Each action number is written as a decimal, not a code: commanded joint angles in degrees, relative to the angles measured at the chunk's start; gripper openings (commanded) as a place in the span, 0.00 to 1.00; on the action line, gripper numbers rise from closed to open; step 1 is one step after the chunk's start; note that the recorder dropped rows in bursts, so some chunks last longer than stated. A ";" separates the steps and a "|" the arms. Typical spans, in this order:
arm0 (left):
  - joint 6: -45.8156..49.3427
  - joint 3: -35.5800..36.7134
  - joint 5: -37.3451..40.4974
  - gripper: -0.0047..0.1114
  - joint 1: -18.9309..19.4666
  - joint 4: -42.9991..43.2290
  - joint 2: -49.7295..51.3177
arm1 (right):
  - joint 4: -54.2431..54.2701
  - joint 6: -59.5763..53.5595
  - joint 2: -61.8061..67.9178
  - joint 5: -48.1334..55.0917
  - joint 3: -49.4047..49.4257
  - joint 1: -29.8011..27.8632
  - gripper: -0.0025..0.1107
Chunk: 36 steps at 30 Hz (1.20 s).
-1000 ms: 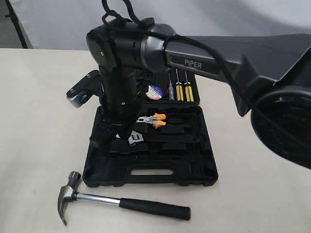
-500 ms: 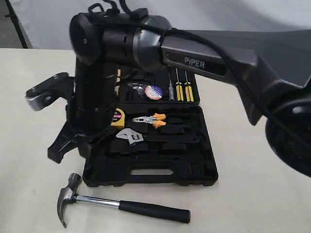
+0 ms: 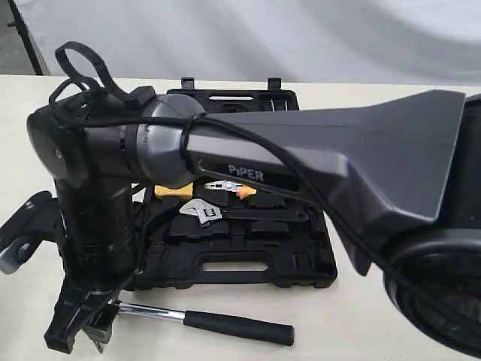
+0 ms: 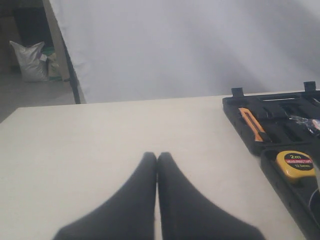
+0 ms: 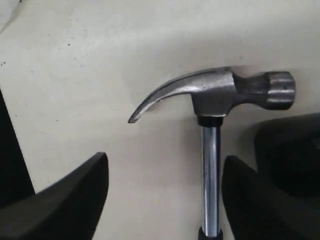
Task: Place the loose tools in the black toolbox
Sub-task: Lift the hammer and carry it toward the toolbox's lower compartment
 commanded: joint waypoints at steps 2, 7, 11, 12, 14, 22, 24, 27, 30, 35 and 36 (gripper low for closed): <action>-0.59 0.53 -0.97 0.05 0.19 -0.78 -0.46 | -0.92 -2.15 2.16 0.13 0.23 -0.09 0.58; -0.59 0.53 -0.97 0.05 0.19 -0.78 -0.46 | -0.71 -4.05 3.25 0.13 0.23 0.05 0.58; -0.59 0.53 -0.97 0.05 0.19 -0.78 -0.46 | -2.48 -4.18 4.10 -2.55 0.23 0.05 0.58; -0.59 0.53 -0.97 0.05 0.19 -0.78 -0.46 | -2.74 -4.18 4.37 -3.27 0.23 0.05 0.58; -0.59 0.53 -0.97 0.05 0.19 -0.78 -0.46 | -3.01 -4.55 4.92 -4.76 0.23 0.05 0.58; -0.59 0.53 -0.97 0.05 0.19 -0.78 -0.46 | -3.05 -5.15 7.36 -5.13 0.23 0.05 0.51; -0.59 0.53 -0.97 0.05 0.19 -0.78 -0.46 | -2.09 -5.15 7.36 -5.13 0.23 0.05 0.36; -0.59 0.53 -0.97 0.05 0.19 -0.78 -0.46 | -0.58 -5.15 7.08 -5.01 0.23 0.05 0.11; -0.59 0.53 -0.97 0.05 0.19 -0.78 -0.46 | 0.72 -5.15 6.17 -4.92 0.23 0.05 0.02; -0.59 0.53 -0.97 0.05 0.19 -0.78 -0.46 | 1.41 -6.64 3.05 -4.30 0.23 -0.08 0.02; -0.59 0.53 -0.97 0.05 0.19 -0.78 -0.46 | 1.41 -6.62 2.11 -4.30 0.23 -0.32 0.02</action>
